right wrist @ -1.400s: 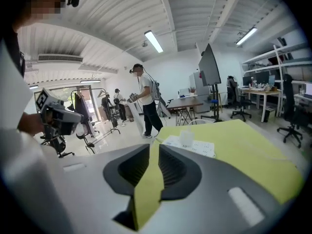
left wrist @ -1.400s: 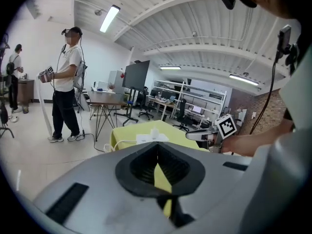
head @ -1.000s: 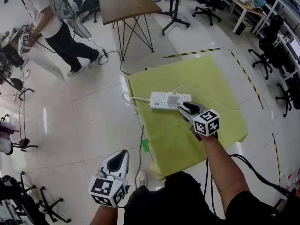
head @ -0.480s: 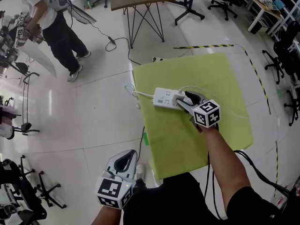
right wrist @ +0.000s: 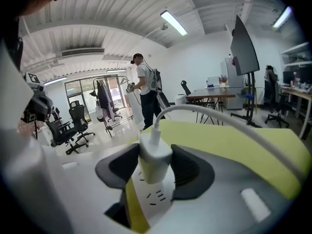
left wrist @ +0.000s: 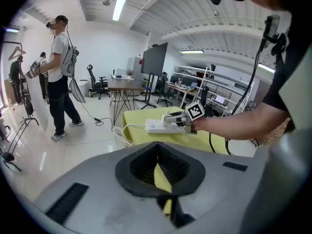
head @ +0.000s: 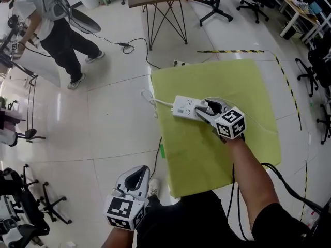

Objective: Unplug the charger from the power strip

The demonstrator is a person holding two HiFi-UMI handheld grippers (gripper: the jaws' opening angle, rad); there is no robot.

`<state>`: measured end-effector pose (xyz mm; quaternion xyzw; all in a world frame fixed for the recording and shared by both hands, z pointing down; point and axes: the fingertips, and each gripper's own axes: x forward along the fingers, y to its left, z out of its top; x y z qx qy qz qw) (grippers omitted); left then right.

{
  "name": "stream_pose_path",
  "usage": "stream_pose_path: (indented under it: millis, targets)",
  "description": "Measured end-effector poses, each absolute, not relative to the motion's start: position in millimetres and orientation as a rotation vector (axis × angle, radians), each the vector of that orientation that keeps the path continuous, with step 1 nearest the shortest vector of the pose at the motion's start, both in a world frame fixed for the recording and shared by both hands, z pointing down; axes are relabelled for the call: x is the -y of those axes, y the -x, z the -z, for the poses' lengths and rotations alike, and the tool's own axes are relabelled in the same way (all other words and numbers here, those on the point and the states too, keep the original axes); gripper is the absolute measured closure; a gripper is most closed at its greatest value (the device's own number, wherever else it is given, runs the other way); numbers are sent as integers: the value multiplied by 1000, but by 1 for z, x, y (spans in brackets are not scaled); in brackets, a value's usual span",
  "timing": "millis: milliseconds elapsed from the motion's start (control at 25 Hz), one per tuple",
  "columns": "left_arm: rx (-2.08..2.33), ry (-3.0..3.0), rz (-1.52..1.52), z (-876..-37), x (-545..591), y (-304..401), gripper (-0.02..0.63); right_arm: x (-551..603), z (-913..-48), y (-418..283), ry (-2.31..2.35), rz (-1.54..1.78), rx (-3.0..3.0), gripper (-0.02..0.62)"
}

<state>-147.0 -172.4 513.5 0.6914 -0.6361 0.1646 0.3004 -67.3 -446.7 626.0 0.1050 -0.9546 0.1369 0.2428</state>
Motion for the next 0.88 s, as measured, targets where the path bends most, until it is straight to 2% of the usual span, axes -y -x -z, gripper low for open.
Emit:
stream_pose_path:
  millis: [400,880]
  targets:
    - [1700,-1838,-394,-506,171,152,600,438,-603,71,-302,-302,2637,403]
    - [1663,-1925,-330,-489,172,149,600,347,-567,50,-258,-675,2658,417]
